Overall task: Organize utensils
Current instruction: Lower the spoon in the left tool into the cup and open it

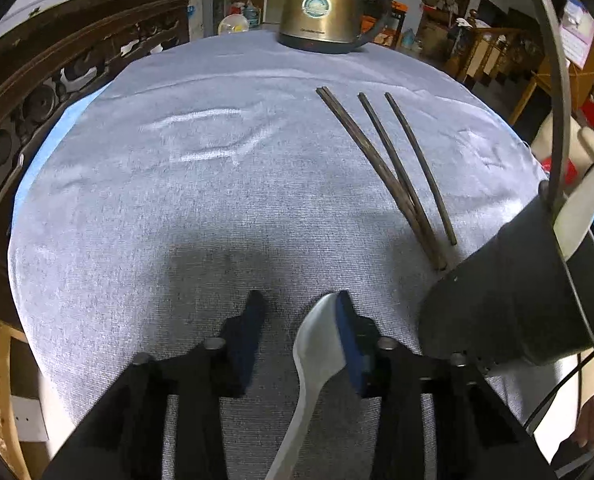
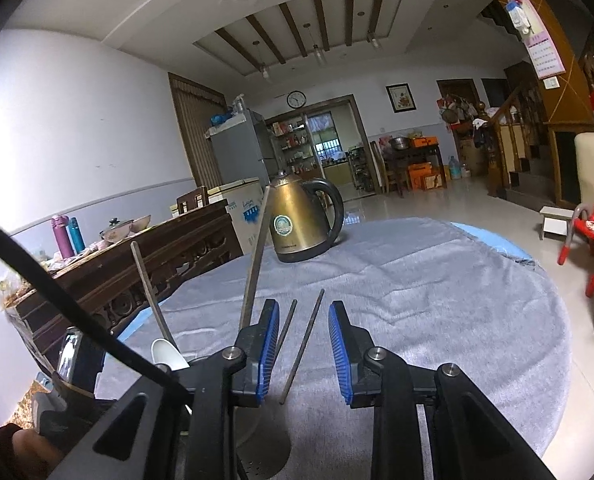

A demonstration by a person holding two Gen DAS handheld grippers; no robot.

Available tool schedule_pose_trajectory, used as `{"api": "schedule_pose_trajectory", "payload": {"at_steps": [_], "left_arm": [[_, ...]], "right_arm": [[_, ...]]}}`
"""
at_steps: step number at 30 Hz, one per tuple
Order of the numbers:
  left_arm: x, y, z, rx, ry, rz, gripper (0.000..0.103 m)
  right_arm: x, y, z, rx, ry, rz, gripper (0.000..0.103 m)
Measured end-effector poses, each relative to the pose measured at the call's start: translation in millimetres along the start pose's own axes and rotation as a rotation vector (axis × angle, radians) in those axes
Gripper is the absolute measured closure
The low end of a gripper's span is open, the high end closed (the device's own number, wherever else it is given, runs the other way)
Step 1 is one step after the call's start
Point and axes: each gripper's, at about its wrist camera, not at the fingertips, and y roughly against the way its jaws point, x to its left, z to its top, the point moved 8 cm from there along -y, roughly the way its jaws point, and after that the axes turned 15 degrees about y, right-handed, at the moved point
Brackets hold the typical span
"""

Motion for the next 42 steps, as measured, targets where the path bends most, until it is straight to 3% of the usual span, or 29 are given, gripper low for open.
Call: {"api": "schedule_pose_trajectory", "payload": {"at_steps": [1, 2, 9, 14, 21, 24, 26, 28, 29, 32, 42], "left_arm": [[-1.3, 0.4, -1.4, 0.001, -0.012, -0.01, 0.088], [-3.2, 0.2, -3.3, 0.004, -0.02, -0.017, 0.091], [2.3, 5.7, -5.4, 0.02, -0.016, -0.058, 0.094], [16.5, 12.3, -14.0, 0.076, 0.027, -0.067, 0.093], [17.7, 10.1, -4.2, 0.092, 0.086, -0.089, 0.061], [9.6, 1.7, 0.0, 0.08, 0.073, -0.091, 0.06], [5.5, 0.0, 1.8, 0.071, 0.056, -0.091, 0.066], [2.5, -1.7, 0.5, 0.076, 0.051, -0.106, 0.094], [1.3, -1.6, -0.3, 0.074, 0.041, -0.108, 0.097], [-1.8, 2.6, -1.0, 0.022, -0.002, -0.096, 0.1], [3.1, 61.8, 34.0, -0.184, 0.011, -0.135, 0.101]], "right_arm": [[-1.0, -0.9, -0.4, 0.003, 0.0, -0.001, 0.075], [-1.1, -1.2, -0.9, 0.006, -0.002, -0.002, 0.075], [1.6, -2.3, 0.8, 0.018, 0.01, 0.0, 0.075], [2.1, -1.0, 1.5, 0.019, 0.016, 0.002, 0.075], [2.9, -2.7, -0.8, 0.036, 0.004, 0.021, 0.075], [3.8, -2.4, -1.1, 0.04, 0.007, 0.028, 0.075], [3.7, -1.7, -0.7, 0.039, 0.011, 0.033, 0.075], [4.4, -1.8, -0.7, 0.04, 0.016, 0.033, 0.075], [4.2, -1.9, -0.8, 0.041, 0.016, 0.034, 0.075], [5.5, -2.7, -1.0, 0.042, 0.012, 0.036, 0.075], [8.7, -3.0, -1.0, 0.037, 0.026, 0.037, 0.075]]}}
